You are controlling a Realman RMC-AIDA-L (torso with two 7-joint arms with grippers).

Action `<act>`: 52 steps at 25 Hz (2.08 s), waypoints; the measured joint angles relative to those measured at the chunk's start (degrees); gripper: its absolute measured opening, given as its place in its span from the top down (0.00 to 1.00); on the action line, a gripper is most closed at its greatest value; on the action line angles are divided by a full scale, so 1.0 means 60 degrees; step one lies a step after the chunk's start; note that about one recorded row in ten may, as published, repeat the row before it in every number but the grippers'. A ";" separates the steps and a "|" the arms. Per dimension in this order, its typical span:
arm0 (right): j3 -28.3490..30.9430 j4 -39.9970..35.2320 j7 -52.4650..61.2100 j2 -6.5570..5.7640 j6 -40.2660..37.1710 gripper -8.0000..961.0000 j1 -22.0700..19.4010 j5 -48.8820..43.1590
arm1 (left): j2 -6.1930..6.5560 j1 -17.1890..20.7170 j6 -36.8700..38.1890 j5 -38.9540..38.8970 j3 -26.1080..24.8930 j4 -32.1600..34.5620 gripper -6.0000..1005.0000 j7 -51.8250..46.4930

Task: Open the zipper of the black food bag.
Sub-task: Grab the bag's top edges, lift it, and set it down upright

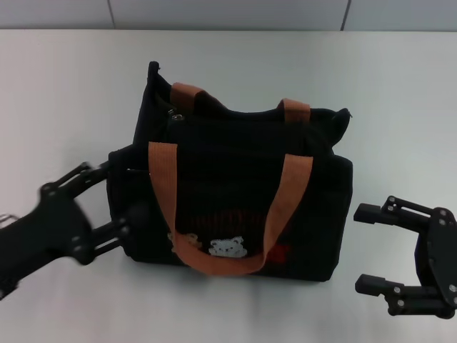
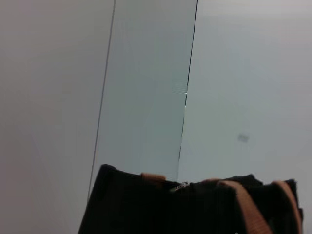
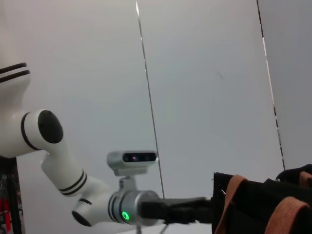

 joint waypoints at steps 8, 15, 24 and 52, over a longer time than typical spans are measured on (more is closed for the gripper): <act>0.0180 0.0014 -0.0013 0.0009 -0.0018 0.13 -0.0131 0.0043 | -0.0064 -0.0239 -0.0949 -0.0156 -0.0405 -0.1758 0.36 0.3466; 0.0366 0.0011 -0.0028 0.0009 -0.0073 0.13 -0.0143 0.0241 | -0.0065 -0.0216 -0.0978 -0.0217 -0.0695 -0.2276 0.44 0.4794; 0.0388 0.0615 -0.0304 0.0011 0.0097 0.13 -0.0270 0.1786 | -0.0090 -0.0282 -0.0992 -0.0233 -0.0957 -0.2698 0.65 0.6527; -0.4073 0.2788 -0.0727 0.0116 0.6258 0.13 0.2177 0.4308 | -0.0119 -0.2662 0.0301 0.0126 -0.1307 -0.3470 0.84 1.4192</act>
